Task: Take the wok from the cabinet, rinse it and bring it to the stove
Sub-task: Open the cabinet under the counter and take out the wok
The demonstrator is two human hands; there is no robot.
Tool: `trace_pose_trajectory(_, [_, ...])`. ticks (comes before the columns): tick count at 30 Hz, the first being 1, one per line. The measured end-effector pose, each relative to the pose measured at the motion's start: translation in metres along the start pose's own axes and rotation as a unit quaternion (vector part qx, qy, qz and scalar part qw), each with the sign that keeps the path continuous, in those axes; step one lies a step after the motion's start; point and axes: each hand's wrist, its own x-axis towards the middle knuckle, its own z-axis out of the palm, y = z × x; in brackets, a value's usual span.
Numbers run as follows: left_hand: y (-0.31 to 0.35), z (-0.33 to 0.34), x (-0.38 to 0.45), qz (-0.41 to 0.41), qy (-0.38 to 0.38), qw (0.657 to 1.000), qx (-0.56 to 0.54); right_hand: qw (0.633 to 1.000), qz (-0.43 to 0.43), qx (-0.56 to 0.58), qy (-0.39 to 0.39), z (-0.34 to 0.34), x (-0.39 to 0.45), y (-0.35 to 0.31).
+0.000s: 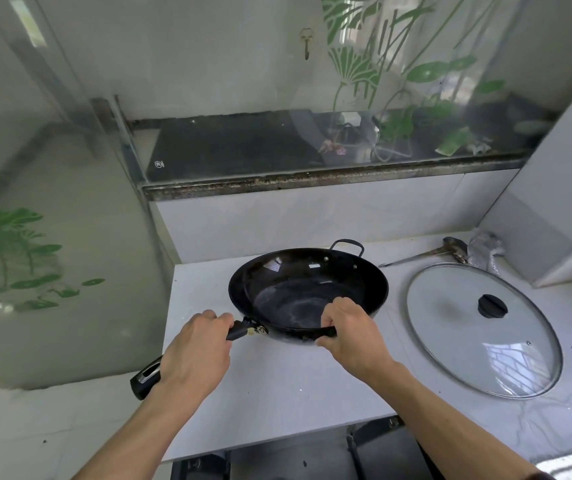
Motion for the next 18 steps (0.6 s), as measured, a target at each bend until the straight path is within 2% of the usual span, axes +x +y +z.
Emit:
trace_pose_trajectory(11, [-0.015,0.021,0.019,0.009,0.011,1.000,-0.016,1.000,0.020,-0.007,-0.006,0.018,0.014,0.000])
trace_pose_trajectory(18, [-0.033,0.069,0.009,0.037,0.022,0.998,-0.052,0.997,0.029,-0.015,-0.068,0.047,0.000,0.004])
